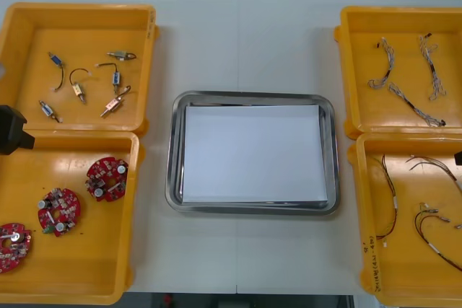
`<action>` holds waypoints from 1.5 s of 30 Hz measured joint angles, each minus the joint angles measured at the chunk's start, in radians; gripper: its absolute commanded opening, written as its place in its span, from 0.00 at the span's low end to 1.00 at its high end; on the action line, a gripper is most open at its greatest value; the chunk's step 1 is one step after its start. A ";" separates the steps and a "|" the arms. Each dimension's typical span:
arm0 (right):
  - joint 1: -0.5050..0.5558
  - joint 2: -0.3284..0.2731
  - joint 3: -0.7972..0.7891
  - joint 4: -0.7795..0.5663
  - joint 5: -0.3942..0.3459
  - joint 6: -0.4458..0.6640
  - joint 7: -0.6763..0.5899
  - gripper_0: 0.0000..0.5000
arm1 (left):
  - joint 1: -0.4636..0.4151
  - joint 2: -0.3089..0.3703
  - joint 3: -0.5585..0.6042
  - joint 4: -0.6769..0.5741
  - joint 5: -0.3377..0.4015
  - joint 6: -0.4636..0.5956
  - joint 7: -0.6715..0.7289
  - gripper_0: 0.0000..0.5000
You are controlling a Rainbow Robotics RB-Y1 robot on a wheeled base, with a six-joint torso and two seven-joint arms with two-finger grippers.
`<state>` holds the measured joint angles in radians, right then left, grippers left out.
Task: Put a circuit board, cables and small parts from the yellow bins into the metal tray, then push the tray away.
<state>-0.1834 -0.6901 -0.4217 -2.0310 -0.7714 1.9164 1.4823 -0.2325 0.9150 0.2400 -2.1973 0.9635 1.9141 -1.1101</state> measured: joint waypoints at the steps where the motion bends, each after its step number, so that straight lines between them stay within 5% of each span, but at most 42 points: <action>1: 0.000 0.000 0.000 0.000 0.000 0.000 0.000 1.00 | 0.000 0.000 0.000 0.000 0.000 0.000 0.000 1.00; 30: -0.015 -0.001 -0.002 -0.063 0.017 0.000 0.000 1.00 | 0.024 0.005 -0.005 0.001 0.081 0.000 -0.096 1.00; 45: 0.039 -0.001 -0.078 -0.134 -0.013 0.000 0.000 1.00 | 0.149 0.127 -0.005 0.001 0.184 -0.166 -0.201 1.00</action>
<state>-0.1449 -0.6916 -0.4993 -2.1651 -0.7844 1.9166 1.4822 -0.0834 1.0424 0.2345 -2.1958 1.1479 1.7483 -1.3114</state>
